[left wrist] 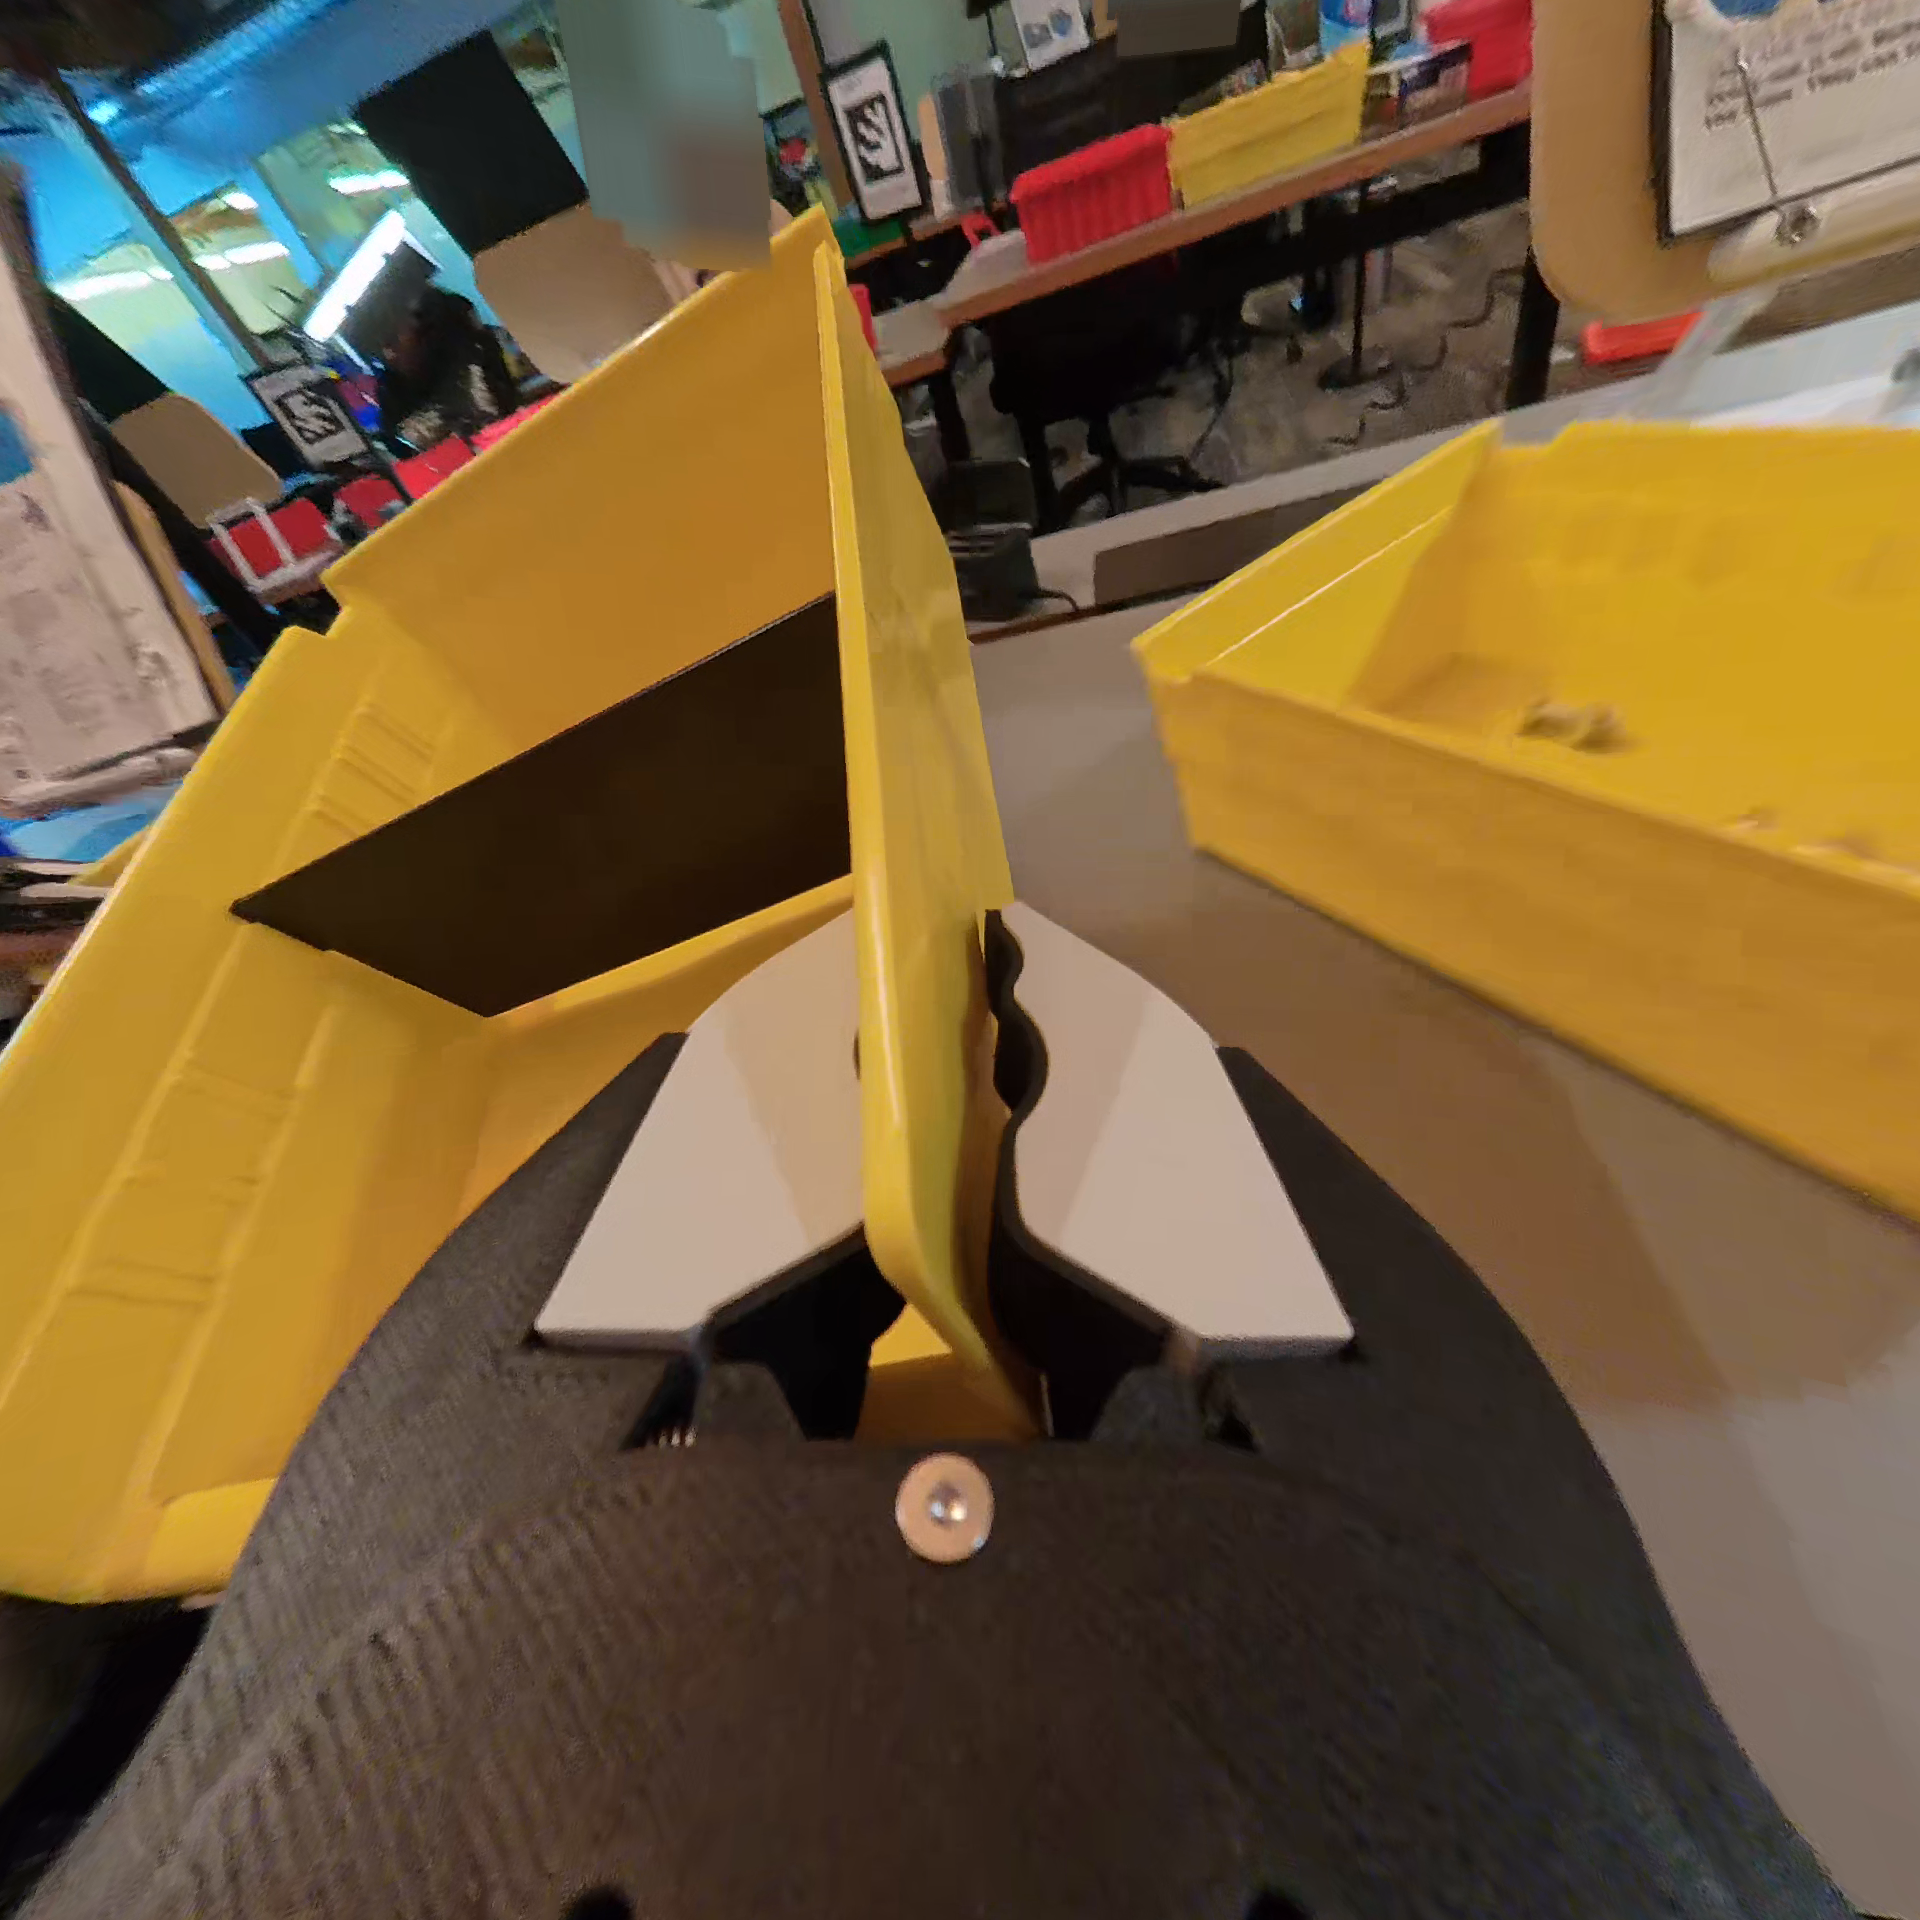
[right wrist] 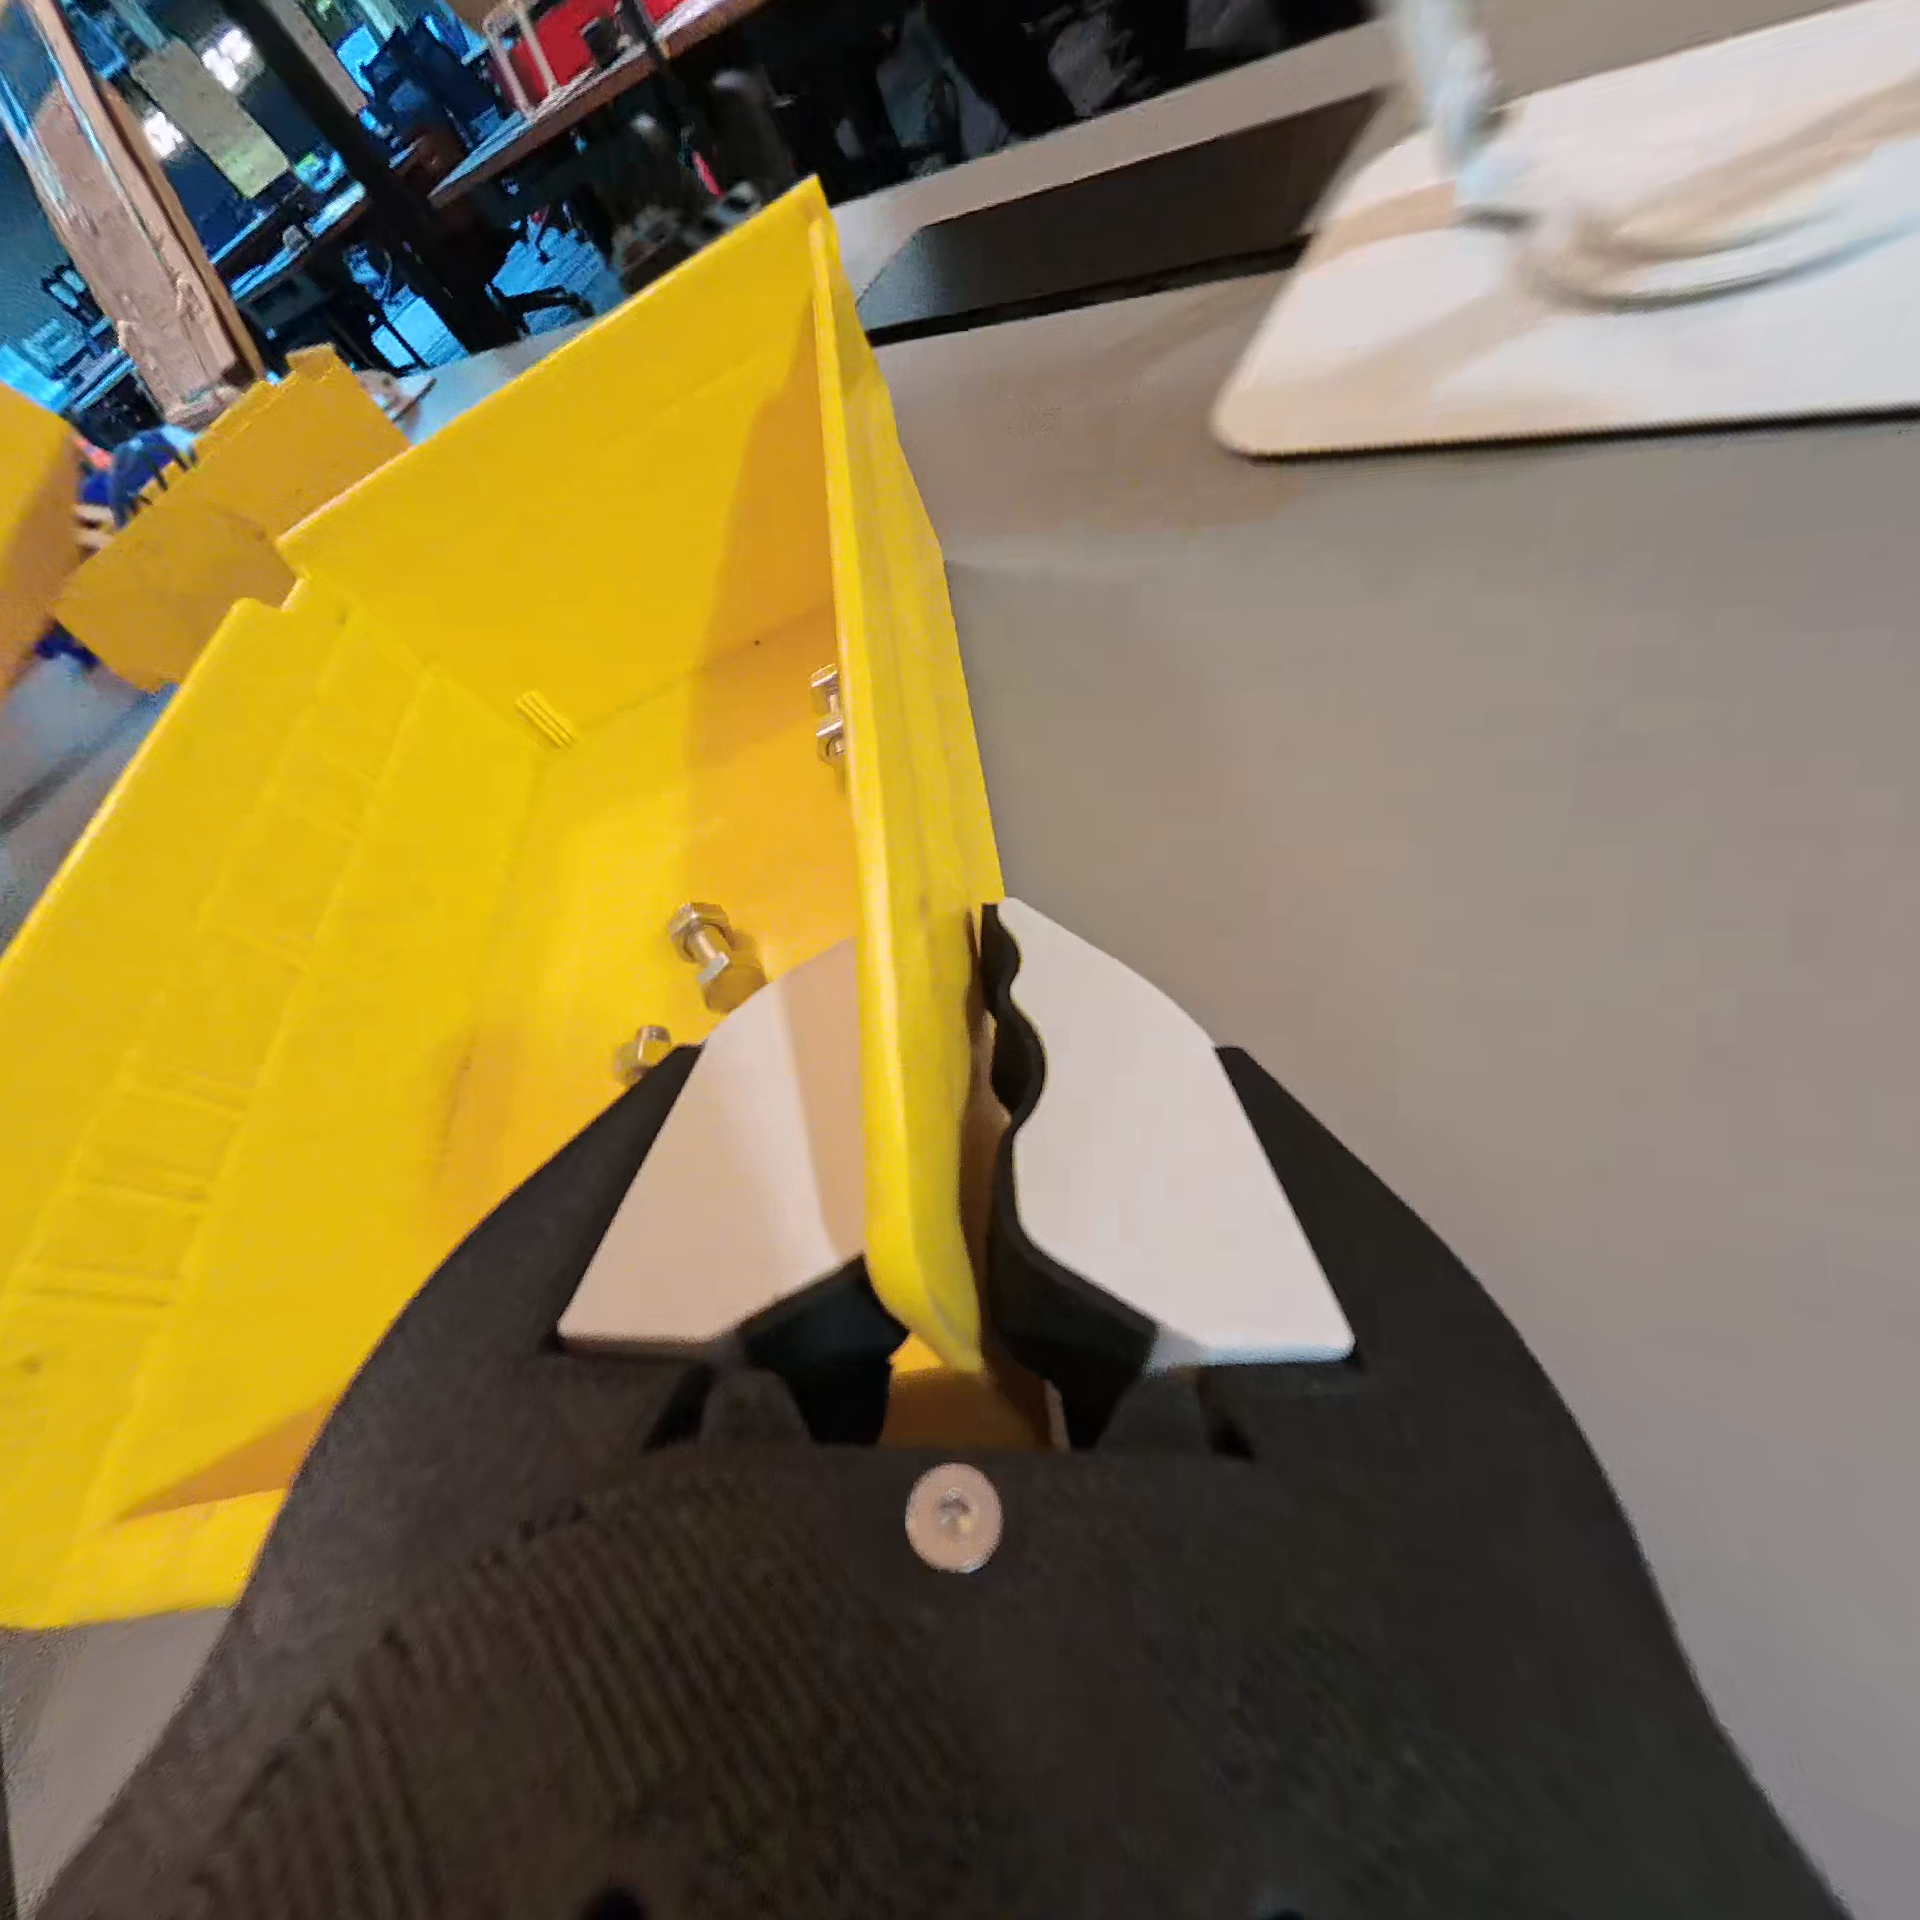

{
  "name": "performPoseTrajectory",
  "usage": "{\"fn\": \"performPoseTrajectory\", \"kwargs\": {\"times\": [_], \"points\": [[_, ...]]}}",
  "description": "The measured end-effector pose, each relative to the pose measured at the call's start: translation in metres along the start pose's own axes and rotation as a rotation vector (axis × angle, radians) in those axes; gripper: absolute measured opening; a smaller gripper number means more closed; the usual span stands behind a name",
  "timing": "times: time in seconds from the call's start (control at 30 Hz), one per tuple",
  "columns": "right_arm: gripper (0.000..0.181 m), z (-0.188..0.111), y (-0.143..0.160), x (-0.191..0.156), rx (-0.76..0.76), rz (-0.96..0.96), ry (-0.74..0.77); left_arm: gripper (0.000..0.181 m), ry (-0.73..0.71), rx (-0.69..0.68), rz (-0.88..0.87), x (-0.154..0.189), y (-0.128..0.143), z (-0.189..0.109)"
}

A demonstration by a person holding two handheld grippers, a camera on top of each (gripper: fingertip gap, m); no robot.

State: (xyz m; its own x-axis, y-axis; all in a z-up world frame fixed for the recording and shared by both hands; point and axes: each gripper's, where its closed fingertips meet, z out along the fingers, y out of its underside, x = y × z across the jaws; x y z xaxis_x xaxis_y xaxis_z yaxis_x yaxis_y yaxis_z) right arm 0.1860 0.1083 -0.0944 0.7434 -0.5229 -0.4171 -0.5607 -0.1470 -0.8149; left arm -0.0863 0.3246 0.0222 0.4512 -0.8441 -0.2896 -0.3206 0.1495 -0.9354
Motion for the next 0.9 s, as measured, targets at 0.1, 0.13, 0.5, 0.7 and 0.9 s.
{"fn": "performPoseTrajectory", "kwargs": {"times": [0.1, 0.13, 0.5, 0.7, 0.9], "points": [[0.011, 0.055, 0.011, -0.067, -0.029, 0.005, -0.019, 0.011, -0.075, 0.016, 0.053, -0.018, -0.012, -0.011], [0.012, 0.070, 0.016, -0.090, -0.035, 0.009, -0.032, 0.011, -0.098, 0.023, 0.068, -0.023, -0.016, -0.015], [0.038, 0.133, 0.074, -0.286, -0.069, -0.001, -0.202, 0.011, -0.189, 0.140, -0.012, -0.064, -0.039, -0.049], [0.036, 0.117, 0.092, -0.323, -0.065, -0.129, -0.286, 0.011, -0.196, 0.146, -0.080, -0.080, -0.034, -0.057], [0.046, 0.075, 0.093, -0.330, 0.028, -0.296, -0.375, 0.011, -0.213, 0.162, -0.079, -0.083, -0.037, -0.062]]}}
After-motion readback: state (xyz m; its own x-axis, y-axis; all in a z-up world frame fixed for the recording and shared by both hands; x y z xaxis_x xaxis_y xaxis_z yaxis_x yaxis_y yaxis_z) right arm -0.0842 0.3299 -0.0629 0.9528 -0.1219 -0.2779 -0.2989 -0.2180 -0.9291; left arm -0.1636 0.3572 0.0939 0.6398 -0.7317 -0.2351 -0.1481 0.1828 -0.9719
